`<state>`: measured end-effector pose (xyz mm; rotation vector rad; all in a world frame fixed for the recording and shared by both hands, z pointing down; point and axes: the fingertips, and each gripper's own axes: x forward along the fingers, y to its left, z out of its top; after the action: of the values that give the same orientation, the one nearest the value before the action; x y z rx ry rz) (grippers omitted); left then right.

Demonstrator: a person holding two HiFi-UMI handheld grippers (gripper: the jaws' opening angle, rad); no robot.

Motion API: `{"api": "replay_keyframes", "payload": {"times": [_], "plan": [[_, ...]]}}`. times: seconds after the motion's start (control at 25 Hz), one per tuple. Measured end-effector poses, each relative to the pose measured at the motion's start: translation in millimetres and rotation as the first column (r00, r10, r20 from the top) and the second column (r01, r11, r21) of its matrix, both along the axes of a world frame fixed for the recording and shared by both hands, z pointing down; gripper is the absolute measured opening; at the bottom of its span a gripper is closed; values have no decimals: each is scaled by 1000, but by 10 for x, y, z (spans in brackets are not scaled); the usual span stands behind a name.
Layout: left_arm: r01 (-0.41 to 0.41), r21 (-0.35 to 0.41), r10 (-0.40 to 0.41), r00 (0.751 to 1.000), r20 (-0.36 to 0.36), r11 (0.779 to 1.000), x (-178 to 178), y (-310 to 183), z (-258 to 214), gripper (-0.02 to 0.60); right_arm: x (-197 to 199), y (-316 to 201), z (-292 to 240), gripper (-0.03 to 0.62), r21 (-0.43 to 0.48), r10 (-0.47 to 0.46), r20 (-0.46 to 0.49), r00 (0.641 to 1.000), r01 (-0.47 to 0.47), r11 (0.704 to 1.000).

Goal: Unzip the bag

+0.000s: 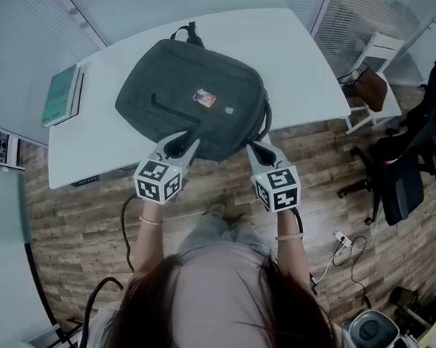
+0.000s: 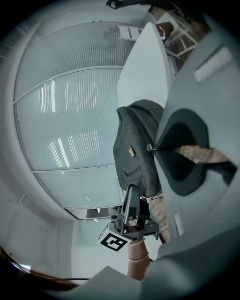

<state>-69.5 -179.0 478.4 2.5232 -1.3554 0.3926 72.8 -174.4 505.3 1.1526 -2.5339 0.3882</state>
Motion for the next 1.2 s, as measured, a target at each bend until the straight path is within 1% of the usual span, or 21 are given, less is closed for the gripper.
{"api": "replay_keyframes", "payload": {"times": [0.2, 0.4, 0.56, 0.68, 0.84, 0.92, 1.04, 1.2], "plan": [[-41, 4, 42, 999, -28, 999, 190, 168, -88, 142, -101, 102, 9, 9, -9, -50, 6, 999, 50, 999], [-81, 13, 81, 997, -16, 997, 415, 325, -168, 170, -206, 221, -4, 9, -17, -105, 17, 994, 105, 994], [-105, 23, 104, 994, 43, 994, 539, 376, -136, 184, -368, 316, -9, 9, -24, -162, 21, 987, 162, 986], [-90, 30, 87, 992, 92, 996, 547, 411, -81, 186, -422, 380, -7, 9, -25, -202, 12, 979, 203, 979], [-91, -11, 92, 986, 138, 996, 543, 466, 7, 184, -473, 454, -13, 9, -29, -249, 12, 968, 250, 968], [-91, -19, 93, 980, 176, 996, 525, 495, 36, 173, -542, 504, -16, 9, -34, -270, 21, 963, 270, 962], [-76, -16, 77, 969, 233, 997, 469, 509, 100, 138, -612, 546, -10, 9, -44, -296, 34, 955, 297, 954], [-81, -21, 84, 957, 279, 996, 425, 502, 123, 136, -685, 562, -11, 9, -56, -319, 57, 946, 322, 945]]}}
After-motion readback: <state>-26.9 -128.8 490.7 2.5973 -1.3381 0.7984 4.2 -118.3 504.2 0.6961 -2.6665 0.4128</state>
